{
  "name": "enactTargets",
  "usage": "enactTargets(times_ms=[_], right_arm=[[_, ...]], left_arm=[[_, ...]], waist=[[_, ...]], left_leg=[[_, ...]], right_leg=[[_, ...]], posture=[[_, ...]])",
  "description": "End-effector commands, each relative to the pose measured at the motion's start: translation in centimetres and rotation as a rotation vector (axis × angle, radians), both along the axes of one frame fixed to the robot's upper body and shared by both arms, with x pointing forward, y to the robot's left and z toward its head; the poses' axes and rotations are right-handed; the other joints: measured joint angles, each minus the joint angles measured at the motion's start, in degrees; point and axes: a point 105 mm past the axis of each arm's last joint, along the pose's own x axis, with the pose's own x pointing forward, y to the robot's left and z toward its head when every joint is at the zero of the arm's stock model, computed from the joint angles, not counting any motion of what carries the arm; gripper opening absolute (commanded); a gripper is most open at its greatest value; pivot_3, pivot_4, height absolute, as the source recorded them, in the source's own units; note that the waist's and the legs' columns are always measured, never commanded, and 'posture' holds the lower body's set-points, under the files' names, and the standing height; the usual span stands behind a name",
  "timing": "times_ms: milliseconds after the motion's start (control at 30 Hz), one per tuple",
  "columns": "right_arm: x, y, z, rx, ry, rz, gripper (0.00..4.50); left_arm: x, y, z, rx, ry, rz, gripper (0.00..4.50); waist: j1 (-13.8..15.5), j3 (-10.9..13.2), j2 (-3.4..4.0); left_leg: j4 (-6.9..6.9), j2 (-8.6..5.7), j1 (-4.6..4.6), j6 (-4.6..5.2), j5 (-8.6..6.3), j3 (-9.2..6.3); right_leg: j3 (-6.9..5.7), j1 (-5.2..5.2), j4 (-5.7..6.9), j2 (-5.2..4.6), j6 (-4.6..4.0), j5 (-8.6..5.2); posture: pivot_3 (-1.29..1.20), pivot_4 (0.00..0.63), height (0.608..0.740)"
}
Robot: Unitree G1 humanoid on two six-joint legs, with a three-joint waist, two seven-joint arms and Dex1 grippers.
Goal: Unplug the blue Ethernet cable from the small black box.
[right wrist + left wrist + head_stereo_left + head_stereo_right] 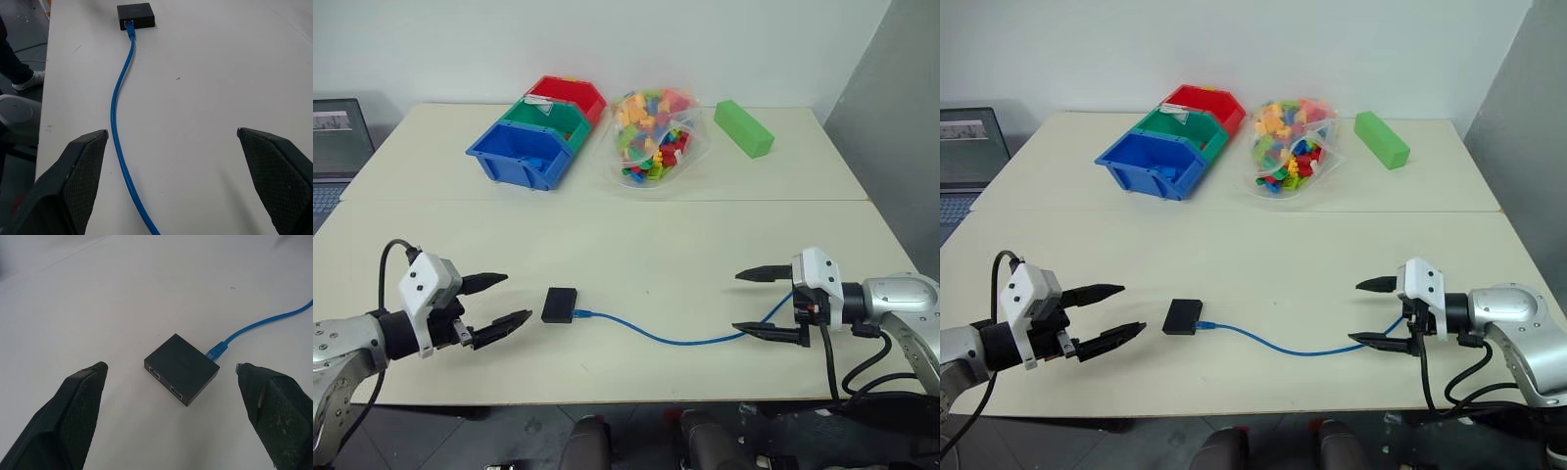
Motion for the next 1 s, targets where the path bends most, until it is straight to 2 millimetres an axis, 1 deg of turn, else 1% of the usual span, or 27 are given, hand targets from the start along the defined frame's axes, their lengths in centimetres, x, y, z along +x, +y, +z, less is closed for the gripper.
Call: enactTargets(times_ms=[33,133,267,400,567,667,767,833,900,1000], right_arm=[[0.1,-0.1,1.5,0.005,-0.053,0.000,4.47],[0.1,0.2,1.7,0.006,-0.055,0.003,4.47],[0.1,0.7,1.8,0.012,-0.052,0.013,4.47],[-0.3,2.1,1.6,0.032,-0.029,0.051,4.47],[0.3,5.8,0.6,0.067,-0.031,0.089,4.47],[0.9,8.8,-0.4,0.084,-0.036,0.114,4.47],[1.3,11.3,-1.5,0.072,-0.041,0.136,4.47],[1.3,12.8,-2.7,0.038,-0.038,0.156,4.47],[1.7,14.2,-3.8,0.011,-0.041,0.157,4.47],[2.4,16.5,-4.9,0.005,-0.031,0.139,4.47]], left_arm=[[0.4,-0.2,0.9,-0.005,-0.046,-0.012,4.50],[0.6,-0.4,1.1,-0.004,-0.056,-0.012,4.50],[0.4,-0.9,1.2,-0.021,-0.063,-0.032,4.50],[-0.2,-0.8,0.7,-0.019,-0.036,-0.054,4.50],[-1.4,-0.5,0.0,0.005,0.023,-0.147,4.50],[-2.4,-0.2,-0.6,0.077,0.060,-0.226,4.50],[-2.5,0.1,-0.6,0.087,0.071,-0.244,4.50],[-2.4,0.3,-0.6,0.110,0.066,-0.255,4.50],[-2.4,0.5,-0.7,0.127,0.072,-0.268,4.50],[-2.4,0.4,-0.7,0.131,0.071,-0.278,4.50]], waist=[[0.0,0.0,0.00],[0.0,0.0,0.00],[0.0,0.0,0.00],[0.0,0.0,0.00],[-0.4,0.0,0.00],[-0.6,0.0,-0.01],[-0.6,0.0,0.00],[-0.6,0.0,-0.01],[-0.5,0.0,-0.04],[-0.5,0.0,-0.03]], left_leg=[[0.00,0.00,0.00,0.00,0.00,0.00],[0.00,0.00,0.00,0.00,0.00,-0.01],[0.00,0.00,0.00,0.00,0.00,0.01],[0.00,0.00,0.00,0.00,0.00,0.00],[0.00,0.02,0.02,0.00,0.00,-0.01],[0.00,0.04,0.02,0.00,0.00,-0.02],[-0.01,0.03,0.01,0.00,0.00,-0.02],[-0.01,0.02,-0.01,0.00,0.00,-0.01],[0.00,0.02,-0.02,0.00,0.00,-0.01],[0.00,0.02,-0.01,0.00,0.00,0.02]], right_leg=[[0.00,0.00,0.00,0.00,0.00,0.00],[-0.01,0.00,0.00,0.00,0.00,0.00],[-0.01,0.00,0.00,0.00,0.00,0.00],[0.01,0.00,0.00,0.00,0.00,0.00],[0.01,-0.01,0.04,0.01,0.00,0.00],[-0.01,-0.03,0.04,0.02,0.00,0.00],[-0.01,-0.04,0.04,0.02,-0.01,0.00],[-0.02,-0.06,0.05,0.01,-0.02,0.00],[-0.04,-0.06,0.04,0.01,-0.02,0.00],[-0.05,-0.07,0.05,0.01,-0.02,0.00]], posture=[[0.00,0.150,0.740],[0.00,0.150,0.740],[0.00,0.150,0.740],[0.00,0.150,0.740],[0.00,0.150,0.740],[0.00,0.150,0.740],[0.00,0.150,0.740],[0.00,0.150,0.740],[0.00,0.150,0.740],[0.00,0.150,0.740]])
